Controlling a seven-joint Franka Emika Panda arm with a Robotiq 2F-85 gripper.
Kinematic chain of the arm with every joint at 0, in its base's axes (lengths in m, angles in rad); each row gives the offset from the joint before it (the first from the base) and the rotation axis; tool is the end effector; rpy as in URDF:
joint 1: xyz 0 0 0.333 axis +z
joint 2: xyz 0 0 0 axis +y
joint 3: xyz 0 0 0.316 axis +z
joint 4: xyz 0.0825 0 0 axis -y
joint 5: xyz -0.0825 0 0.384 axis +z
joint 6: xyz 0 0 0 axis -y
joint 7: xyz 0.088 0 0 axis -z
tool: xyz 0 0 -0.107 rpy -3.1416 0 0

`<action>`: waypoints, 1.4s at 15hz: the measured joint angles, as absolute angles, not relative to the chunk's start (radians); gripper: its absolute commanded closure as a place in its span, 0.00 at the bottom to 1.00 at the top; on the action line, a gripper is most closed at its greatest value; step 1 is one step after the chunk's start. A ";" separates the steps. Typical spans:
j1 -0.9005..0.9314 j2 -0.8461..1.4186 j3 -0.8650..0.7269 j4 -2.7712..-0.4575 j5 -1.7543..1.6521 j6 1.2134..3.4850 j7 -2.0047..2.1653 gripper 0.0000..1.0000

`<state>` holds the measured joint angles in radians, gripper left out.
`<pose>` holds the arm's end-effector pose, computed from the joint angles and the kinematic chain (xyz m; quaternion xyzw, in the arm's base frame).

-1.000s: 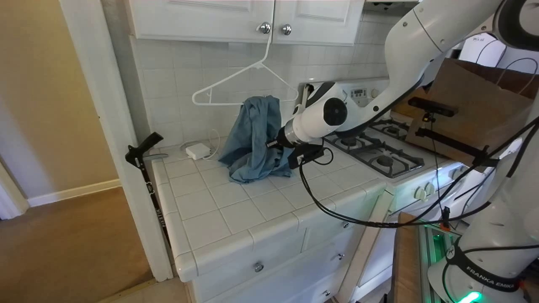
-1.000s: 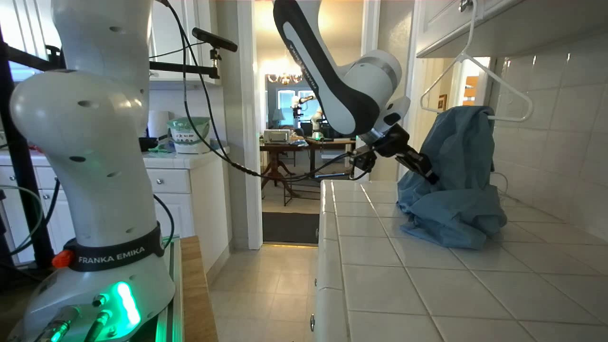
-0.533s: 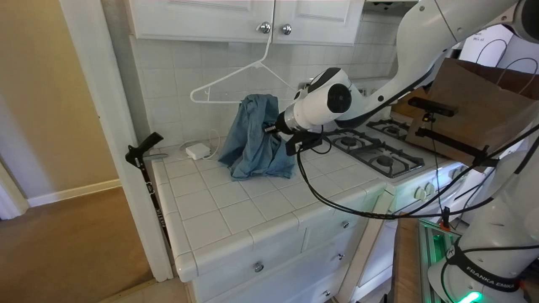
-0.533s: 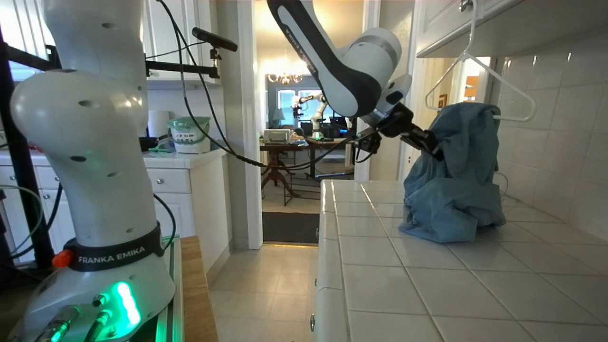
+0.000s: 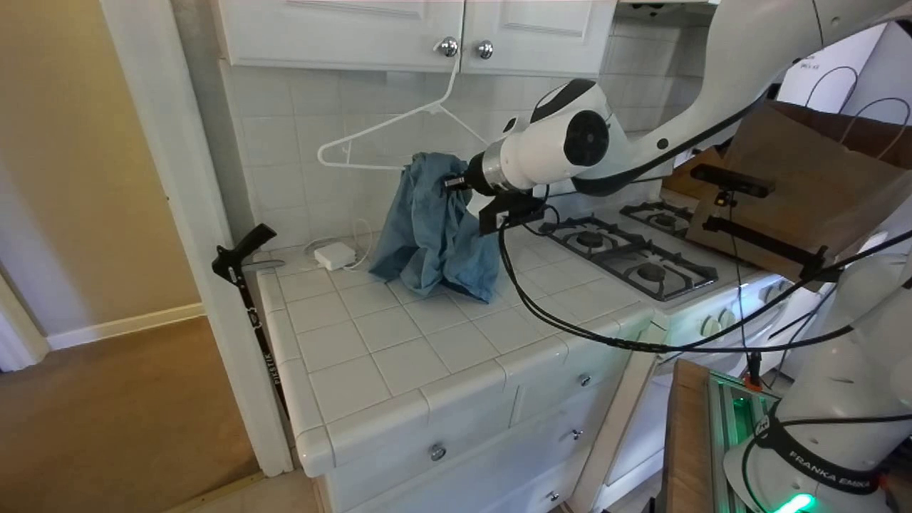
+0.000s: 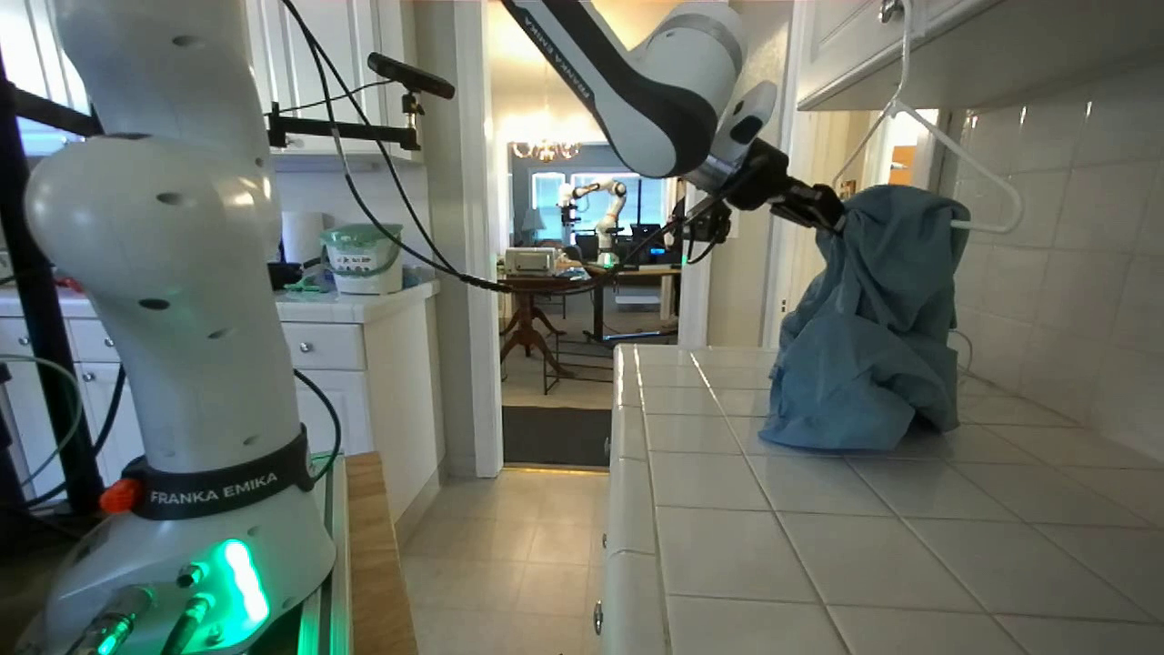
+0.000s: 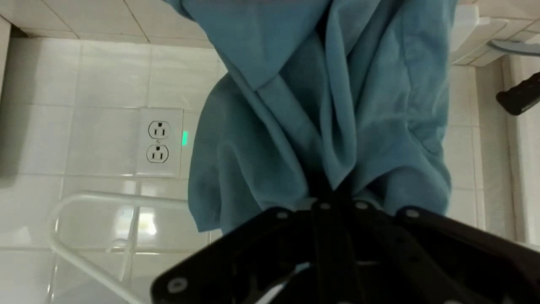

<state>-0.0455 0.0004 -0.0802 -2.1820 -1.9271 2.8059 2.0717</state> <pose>0.5426 -0.0234 0.4077 0.8304 -0.1858 0.5079 0.1341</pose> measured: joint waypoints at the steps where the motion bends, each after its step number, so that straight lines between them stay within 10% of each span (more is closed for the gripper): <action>1: -0.043 -0.013 -0.076 -2.183 -1.926 2.793 2.072 1.00; 21: -0.052 0.008 -0.094 -2.015 -1.929 2.689 2.041 1.00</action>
